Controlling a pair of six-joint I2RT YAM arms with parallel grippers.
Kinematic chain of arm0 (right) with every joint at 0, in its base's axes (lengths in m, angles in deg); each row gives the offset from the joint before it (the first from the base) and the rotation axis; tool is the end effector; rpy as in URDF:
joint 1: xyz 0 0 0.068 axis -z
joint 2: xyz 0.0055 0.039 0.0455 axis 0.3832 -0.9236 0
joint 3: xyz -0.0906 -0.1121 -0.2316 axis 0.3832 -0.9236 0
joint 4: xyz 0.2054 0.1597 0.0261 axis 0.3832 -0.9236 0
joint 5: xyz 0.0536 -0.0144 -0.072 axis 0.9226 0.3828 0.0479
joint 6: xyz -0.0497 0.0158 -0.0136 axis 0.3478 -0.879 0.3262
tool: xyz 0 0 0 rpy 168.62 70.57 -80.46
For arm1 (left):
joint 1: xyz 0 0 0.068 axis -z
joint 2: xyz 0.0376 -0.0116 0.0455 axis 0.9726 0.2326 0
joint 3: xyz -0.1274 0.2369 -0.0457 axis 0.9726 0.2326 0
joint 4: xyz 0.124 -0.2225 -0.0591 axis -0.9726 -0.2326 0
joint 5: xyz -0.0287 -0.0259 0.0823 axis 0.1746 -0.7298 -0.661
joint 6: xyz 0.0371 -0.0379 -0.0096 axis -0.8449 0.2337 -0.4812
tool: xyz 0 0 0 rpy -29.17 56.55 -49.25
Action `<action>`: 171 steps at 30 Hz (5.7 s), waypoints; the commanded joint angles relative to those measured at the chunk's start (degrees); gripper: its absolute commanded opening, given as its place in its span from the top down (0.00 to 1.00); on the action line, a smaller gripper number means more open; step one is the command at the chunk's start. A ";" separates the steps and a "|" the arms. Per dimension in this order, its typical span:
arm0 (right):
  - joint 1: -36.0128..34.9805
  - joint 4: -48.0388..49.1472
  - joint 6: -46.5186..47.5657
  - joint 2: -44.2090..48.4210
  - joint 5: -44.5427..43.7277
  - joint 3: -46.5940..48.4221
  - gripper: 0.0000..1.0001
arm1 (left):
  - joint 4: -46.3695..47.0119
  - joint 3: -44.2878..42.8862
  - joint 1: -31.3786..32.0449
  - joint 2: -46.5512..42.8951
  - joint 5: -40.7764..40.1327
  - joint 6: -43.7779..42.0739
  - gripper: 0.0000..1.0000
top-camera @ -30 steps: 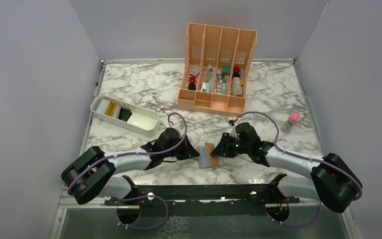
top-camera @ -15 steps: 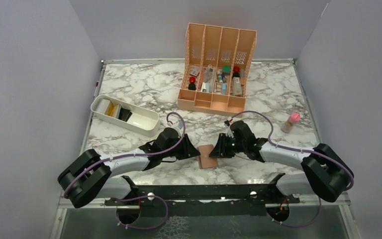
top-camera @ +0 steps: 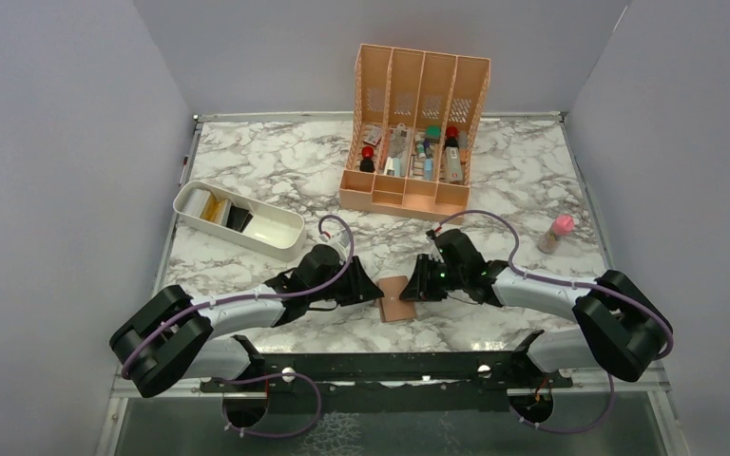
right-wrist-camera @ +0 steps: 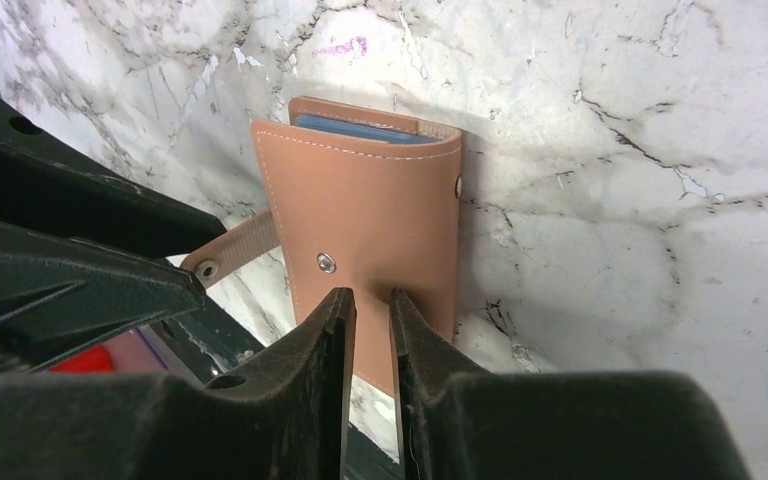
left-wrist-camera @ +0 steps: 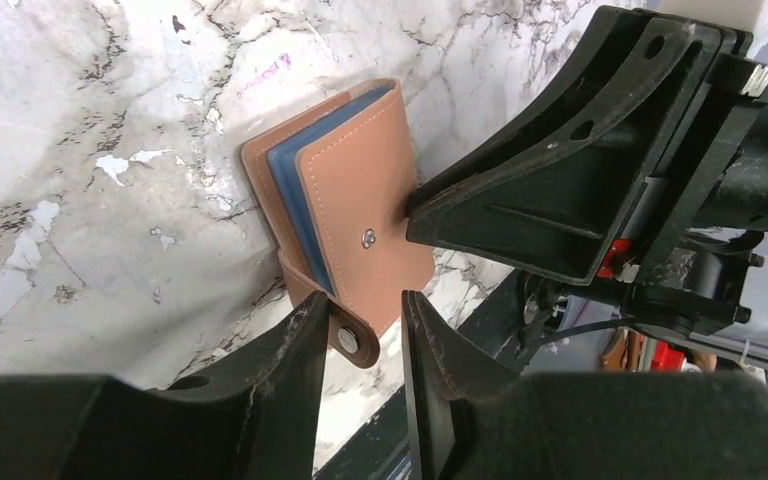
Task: Put the credit cards into the card holder
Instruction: Close the card holder at the center of the board.
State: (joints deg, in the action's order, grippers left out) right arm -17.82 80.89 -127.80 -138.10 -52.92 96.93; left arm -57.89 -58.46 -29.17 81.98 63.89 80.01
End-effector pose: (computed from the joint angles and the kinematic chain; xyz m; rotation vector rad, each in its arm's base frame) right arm 0.1747 0.1629 0.1454 -0.0623 2.6272 0.9953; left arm 0.1501 -0.1758 0.1538 -0.0399 2.4295 -1.2233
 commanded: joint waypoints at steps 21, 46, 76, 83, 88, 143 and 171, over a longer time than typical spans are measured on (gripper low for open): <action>-2.53 -1.96 -2.40 0.10 -4.46 0.31 0.79 | -11.18 -2.58 0.20 -4.89 -7.10 -4.77 0.55; -2.66 -1.02 -4.23 0.12 -4.13 0.10 0.80 | -5.69 -0.52 0.41 -1.01 -1.56 -3.32 1.00; -3.06 2.85 -4.83 -2.47 -3.06 -0.72 0.81 | -0.99 -3.25 1.34 4.06 0.46 -3.09 0.96; -3.06 3.05 -4.86 -3.25 -3.06 -0.56 0.81 | -0.78 -4.07 1.83 4.87 0.19 -3.60 0.95; -3.10 0.54 -4.24 -0.83 -5.08 0.32 0.78 | -0.76 -4.38 1.86 5.48 0.17 -3.88 0.94; -5.46 6.12 -2.33 -3.26 1.49 4.28 0.76 | -1.26 -5.86 2.66 7.49 0.19 -4.52 0.90; -5.61 1.42 -2.84 -1.04 -4.04 2.97 0.99 | -6.12 -15.81 1.50 15.18 -4.63 -9.43 0.85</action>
State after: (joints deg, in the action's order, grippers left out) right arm -23.16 84.11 -130.68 -140.50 -54.80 99.90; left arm -64.93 -73.39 -27.42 94.17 58.23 72.95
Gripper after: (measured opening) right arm 0.020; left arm 0.155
